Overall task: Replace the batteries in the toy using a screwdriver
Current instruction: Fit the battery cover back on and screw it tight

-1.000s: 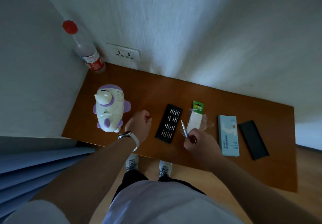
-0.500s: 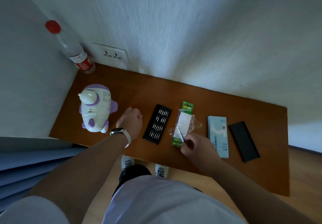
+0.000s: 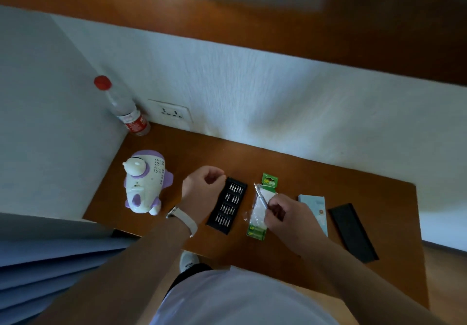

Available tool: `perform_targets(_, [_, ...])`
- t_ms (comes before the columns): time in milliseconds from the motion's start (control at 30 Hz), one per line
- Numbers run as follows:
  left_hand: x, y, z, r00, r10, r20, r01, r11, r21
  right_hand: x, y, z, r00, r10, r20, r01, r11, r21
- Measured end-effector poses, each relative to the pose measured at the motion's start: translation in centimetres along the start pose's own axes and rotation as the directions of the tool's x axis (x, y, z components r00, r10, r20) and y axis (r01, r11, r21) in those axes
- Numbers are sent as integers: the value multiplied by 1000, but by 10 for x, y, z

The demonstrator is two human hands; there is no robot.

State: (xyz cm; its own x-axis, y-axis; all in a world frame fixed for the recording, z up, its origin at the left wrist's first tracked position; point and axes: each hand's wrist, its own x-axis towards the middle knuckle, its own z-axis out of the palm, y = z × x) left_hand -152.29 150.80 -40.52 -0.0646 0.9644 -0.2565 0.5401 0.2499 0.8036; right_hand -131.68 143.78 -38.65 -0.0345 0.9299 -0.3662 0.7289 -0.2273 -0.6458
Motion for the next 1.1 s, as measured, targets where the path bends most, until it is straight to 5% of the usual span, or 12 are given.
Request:
perform_targets(333, [-32, 70, -52, 996, 90, -18, -89, 902, -423, -4, -55, -40, 965, -240, -102, 246, 967, 58])
perform_targets(633, [-59, 89, -89, 983, 181, 37, -113, 749, -653, -26, -80, -55, 856, -487, -173, 492, 871, -14])
perform_targets(1100, [-81, 79, -112, 927, 345, 145, -225, 824, -519, -54, -90, -64, 766, -624, -156, 596, 779, -192])
